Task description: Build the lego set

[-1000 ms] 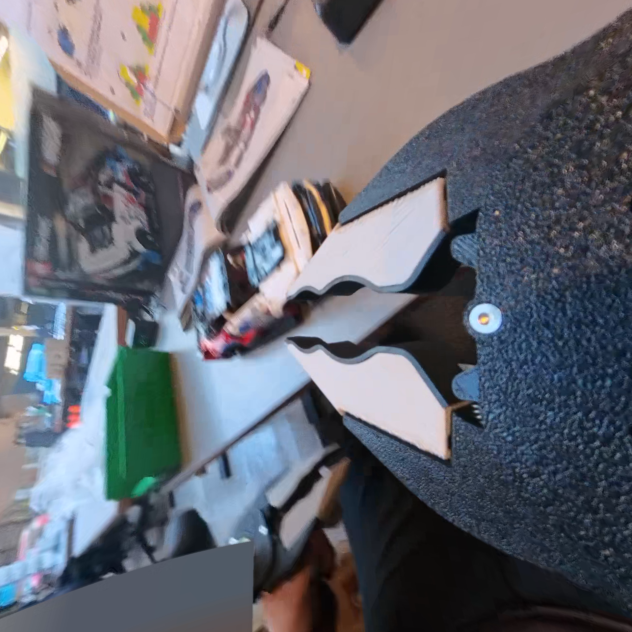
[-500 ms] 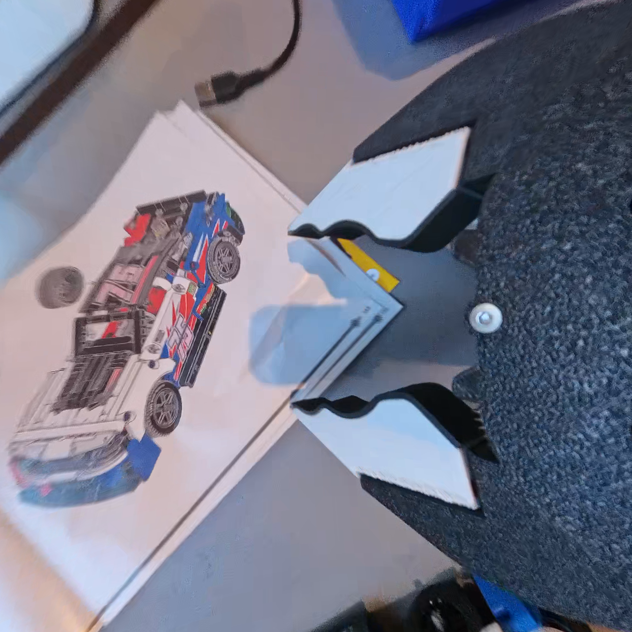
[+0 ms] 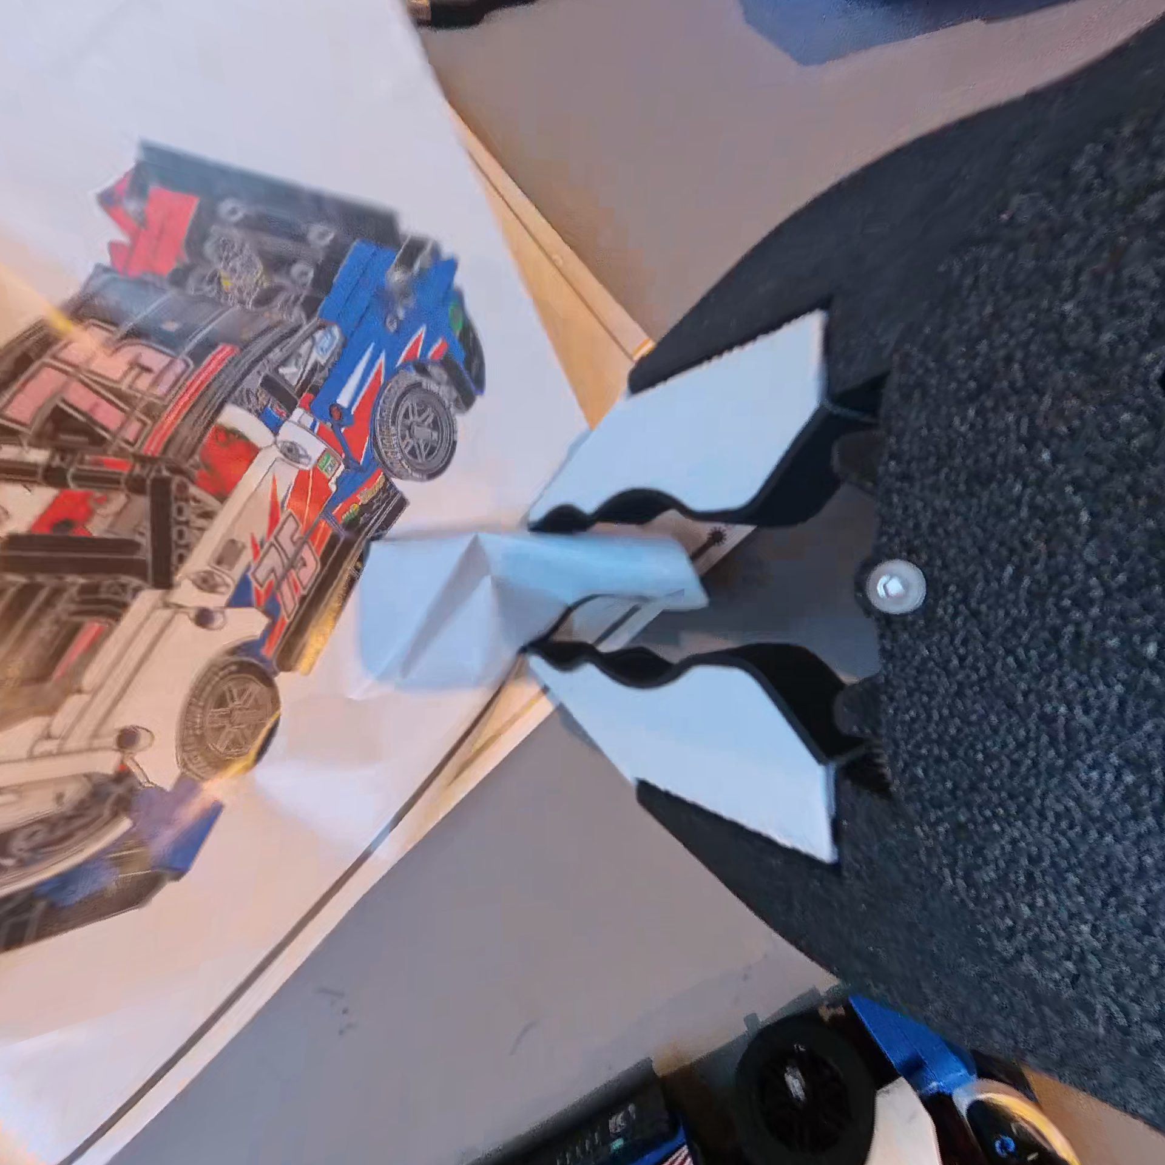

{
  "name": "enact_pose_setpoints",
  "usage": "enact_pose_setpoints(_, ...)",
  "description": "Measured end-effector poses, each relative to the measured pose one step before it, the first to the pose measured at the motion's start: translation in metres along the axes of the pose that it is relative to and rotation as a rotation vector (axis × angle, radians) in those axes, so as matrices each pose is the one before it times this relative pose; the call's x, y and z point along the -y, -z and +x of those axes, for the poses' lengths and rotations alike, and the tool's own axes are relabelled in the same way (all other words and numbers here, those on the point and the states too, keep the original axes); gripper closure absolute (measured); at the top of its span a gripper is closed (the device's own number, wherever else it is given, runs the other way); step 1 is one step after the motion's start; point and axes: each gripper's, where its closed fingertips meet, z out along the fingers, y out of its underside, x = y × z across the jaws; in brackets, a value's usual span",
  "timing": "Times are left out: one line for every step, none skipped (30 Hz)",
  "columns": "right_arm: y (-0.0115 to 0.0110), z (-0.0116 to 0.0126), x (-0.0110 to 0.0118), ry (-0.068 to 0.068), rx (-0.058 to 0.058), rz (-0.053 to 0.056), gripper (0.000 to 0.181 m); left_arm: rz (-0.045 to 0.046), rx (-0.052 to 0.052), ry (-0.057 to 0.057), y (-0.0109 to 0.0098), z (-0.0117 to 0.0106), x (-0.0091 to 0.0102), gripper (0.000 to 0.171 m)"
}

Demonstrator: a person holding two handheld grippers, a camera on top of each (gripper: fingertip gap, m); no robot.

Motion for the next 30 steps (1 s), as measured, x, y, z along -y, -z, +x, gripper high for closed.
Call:
enact_pose_setpoints(0.00205, 0.00069, 0.00356, -0.0084, -0.0082, 0.0142, 0.158, -0.0014, 0.002, -0.0038, 0.00239, 0.00048, -0.00093, 0.157)
enact_pose_setpoints(0.00218, -0.00071, 0.00321, -0.0077, 0.0012, 0.0091, 0.164, -0.00203, 0.0005, -0.0046, 0.00194, 0.00049, -0.00075, 0.157)
enact_pose_setpoints(0.00199, -0.00128, 0.00351, -0.0059, 0.0064, 0.0083, 0.172, -0.00086, 0.0031, -0.0019, 0.00157, -0.00016, -0.00071, 0.157)
enact_pose_setpoints(0.00089, -0.00164, 0.0031, -0.0068, 0.0089, 0.004, 0.177, -0.0001, 0.004, 0.0035, 0.00127, -0.00082, -0.00067, 0.157)
enact_pose_setpoints(0.0001, -0.00146, 0.00308, -0.0041, 0.006, 0.0007, 0.181, -0.00007, -0.0008, 0.0086, 0.00082, -0.00063, -0.00079, 0.158)
enact_pose_setpoints(0.00053, 0.00046, 0.00471, 0.0038, -0.0103, 0.0066, 0.181, 0.00354, -0.0062, 0.0098, 0.00071, -0.00008, -0.0003, 0.158)
enact_pose_setpoints(0.00114, 0.00004, 0.00614, 0.0131, -0.0112, 0.0086, 0.181, 0.00477, -0.0057, 0.0121, 0.00071, -0.00053, -0.00011, 0.158)
enact_pose_setpoints(0.00153, -0.00293, 0.00688, 0.0103, 0.0088, 0.005, 0.181, 0.00676, -0.0023, 0.0138, 0.00063, -0.00131, 0.00014, 0.158)
enact_pose_setpoints(0.00309, -0.00426, 0.00991, -0.001, 0.0144, 0.0135, 0.181, 0.00686, -0.0047, 0.0159, 0.00061, -0.00134, 0.00013, 0.158)
enact_pose_setpoints(0.00601, -0.00578, 0.01295, 0.0045, 0.0118, 0.0194, 0.181, 0.00485, -0.0069, 0.0172, 0.00062, -0.00129, -0.00008, 0.158)
enact_pose_setpoints(0.00876, -0.00581, 0.01589, 0.0269, -0.0034, 0.0217, 0.181, 0.0061, 0.0016, 0.0147, 0.00088, -0.00242, 0.0, 0.158)
enact_pose_setpoints(0.01094, -0.00332, 0.01832, 0.0465, -0.0301, 0.0219, 0.181, 0.0073, 0.005, 0.0117, 0.00125, -0.00291, 0.00003, 0.158)
enact_pose_setpoints(0.01149, -0.00141, 0.01895, 0.052, -0.0403, 0.0119, 0.181, 0.00548, 0.0021, 0.0118, 0.00128, -0.00262, -0.0002, 0.158)
enact_pose_setpoints(0.01006, -0.0031, 0.02142, 0.0475, -0.0222, 0.02, 0.181, 0.00408, 0.004, 0.0143, 0.00116, -0.00316, -0.00049, 0.158)
enact_pose_setpoints(0.00672, -0.00644, 0.02493, 0.0344, 0.0064, 0.0397, 0.181, 0.00535, 0.0035, 0.015, 0.00106, -0.00307, -0.00025, 0.158)
enact_pose_setpoints(0.00049, -0.00991, 0.02428, 0.024, 0.031, 0.0362, 0.181, 0.00523, -0.0007, 0.0151, 0.00093, -0.00214, 0.0, 0.158)
enact_pose_setpoints(-0.00687, -0.01068, 0.01892, 0.0206, 0.0348, 0.0118, 0.18, 0.0041, -0.005, 0.0147, 0.00088, -0.00089, 0.00025, 0.157)
enact_pose_setpoints(-0.01268, -0.00938, 0.01463, 0.0221, 0.0232, -0.0051, 0.179, 0.00606, -0.0056, 0.0129, 0.0008, -0.00024, 0.00058, 0.156)
enact_pose_setpoints(-0.01597, -0.01142, 0.01464, 0.0301, 0.0284, 0.0075, 0.174, 0.00795, -0.0039, 0.0115, 0.00087, 0.00034, 0.0004, 0.156)
enact_pose_setpoints(-0.01794, -0.02019, 0.01451, 0.022, 0.0803, 0.0233, 0.173, 0.00416, -0.0019, 0.009, 0.00099, 0.00088, -0.00052, 0.156)
enact_pose_setpoints(-0.01963, -0.02113, 0.01144, -0.0103, 0.0957, 0.0199, 0.172, -0.00223, 0.0033, -0.0006, 0.00117, 0.00098, -0.00179, 0.155)
enact_pose_setpoints(-0.02006, -0.01694, 0.0076, -0.0321, 0.0823, 0.0062, 0.163, -0.00968, 0.0132, -0.0131, 0.0013, 0.00025, -0.00302, 0.155)
enact_pose_setpoints(-0.01759, -0.01745, 0.00537, -0.0254, 0.0878, -0.0057, 0.151, -0.01653, 0.0223, -0.0201, 0.00132, -0.00108, -0.00402, 0.155)
enact_pose_setpoints(-0.01146, -0.01942, 0.00665, 0.001, 0.095, 0.0003, 0.154, -0.01807, 0.0222, -0.0202, 0.0012, -0.00114, -0.00386, 0.155)
enact_pose_setpoints(-0.00308, -0.01848, 0.00796, 0.0175, 0.0805, 0.0027, 0.162, -0.01342, 0.0177, -0.018, 0.00142, -0.00049, -0.00314, 0.155)
enact_pose_setpoints(0.00668, -0.01275, 0.0092, 0.0118, 0.0326, 0.009, 0.163, -0.01109, 0.0166, -0.0134, 0.00162, -0.00043, -0.00317, 0.155)
enact_pose_setpoints(0.01725, -0.01036, 0.01249, 0.0127, 0.0062, 0.0503, 0.163, -0.01296, 0.0149, -0.0089, 0.00224, -0.00026, -0.00365, 0.155)
enact_pose_setpoints(0.02659, -0.01172, 0.01524, 0.0189, 0.0079, 0.0943, 0.166, -0.00711, 0.0139, -0.0082, 0.00283, 0.00019, -0.00312, 0.155)
enact_pose_setpoints(0.03322, -0.00949, 0.01458, 0.016, -0.0059, 0.1045, 0.167, 0.00247, 0.0108, -0.0046, 0.00334, 0.00084, -0.00214, 0.155)
enact_pose_setpoints(0.03799, -0.00337, 0.0124, 0.0169, -0.0422, 0.1011, 0.164, 0.00768, 0.0044, 0.0058, 0.00309, 0.00125, -0.00202, 0.155)
